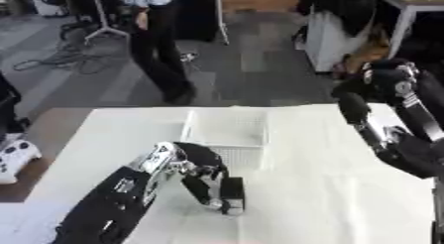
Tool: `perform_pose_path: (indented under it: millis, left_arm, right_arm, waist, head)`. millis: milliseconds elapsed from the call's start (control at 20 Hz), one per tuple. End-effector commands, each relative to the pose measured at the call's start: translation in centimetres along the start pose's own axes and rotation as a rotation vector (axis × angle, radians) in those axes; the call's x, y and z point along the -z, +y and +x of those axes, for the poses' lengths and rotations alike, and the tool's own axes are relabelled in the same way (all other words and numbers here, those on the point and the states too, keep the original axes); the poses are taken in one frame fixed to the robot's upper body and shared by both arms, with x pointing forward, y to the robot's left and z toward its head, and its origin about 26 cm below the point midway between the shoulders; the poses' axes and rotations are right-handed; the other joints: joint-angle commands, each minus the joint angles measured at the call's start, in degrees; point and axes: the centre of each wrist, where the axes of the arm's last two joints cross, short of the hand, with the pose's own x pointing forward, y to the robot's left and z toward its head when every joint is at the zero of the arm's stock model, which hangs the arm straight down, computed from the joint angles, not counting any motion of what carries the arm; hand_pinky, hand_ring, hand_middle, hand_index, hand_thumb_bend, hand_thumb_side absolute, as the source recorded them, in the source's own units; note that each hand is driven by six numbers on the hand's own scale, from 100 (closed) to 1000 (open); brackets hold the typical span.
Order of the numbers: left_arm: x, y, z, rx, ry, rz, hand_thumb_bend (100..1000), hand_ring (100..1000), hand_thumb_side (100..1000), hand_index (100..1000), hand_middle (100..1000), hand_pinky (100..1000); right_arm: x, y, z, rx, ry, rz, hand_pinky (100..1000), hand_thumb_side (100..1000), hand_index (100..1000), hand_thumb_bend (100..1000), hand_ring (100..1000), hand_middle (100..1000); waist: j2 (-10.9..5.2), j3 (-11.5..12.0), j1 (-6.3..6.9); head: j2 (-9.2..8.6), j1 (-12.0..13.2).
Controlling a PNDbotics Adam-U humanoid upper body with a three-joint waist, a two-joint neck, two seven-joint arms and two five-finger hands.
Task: Pick up objects on the table and place them in the box.
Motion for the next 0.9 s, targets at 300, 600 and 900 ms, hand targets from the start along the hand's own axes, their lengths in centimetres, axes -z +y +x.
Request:
perform_pose_path:
  millis: [300, 600, 900]
  left_arm:
    - [-0.14, 0.62, -0.4, 0.013, 0.011, 0.023, 356, 529, 919, 902, 655, 386]
    - [0.04, 0.5, -0.31, 0.01, 0.006, 0.034, 358, 525, 905, 902, 653, 378]
    - [0.23, 0.08, -0.37, 0.004, 0.001, 0.041, 360, 512, 873, 877, 634, 356]
  right_arm:
    - [0.34, -0.49, 0.68, -0.001, -0.031, -0.021, 421, 1000, 607, 319, 423, 440]
    - [0.36, -0.49, 0.75, 0.001, -0.033, -0.023, 421, 1000, 607, 319, 423, 440]
    - [0.37, -0.5, 0.81, 0.002, -0.035, -0.024, 421, 1000, 607, 318, 423, 440]
  waist:
    - [-0.42, -0.16, -0.08]
    - [-0.38, -0.3, -0.08]
    - [-0.34, -0.36, -0.09]
  head:
    - [-1.52, -0.28]
    - [-2.41, -0.75]
    - [-3.97, -0.65]
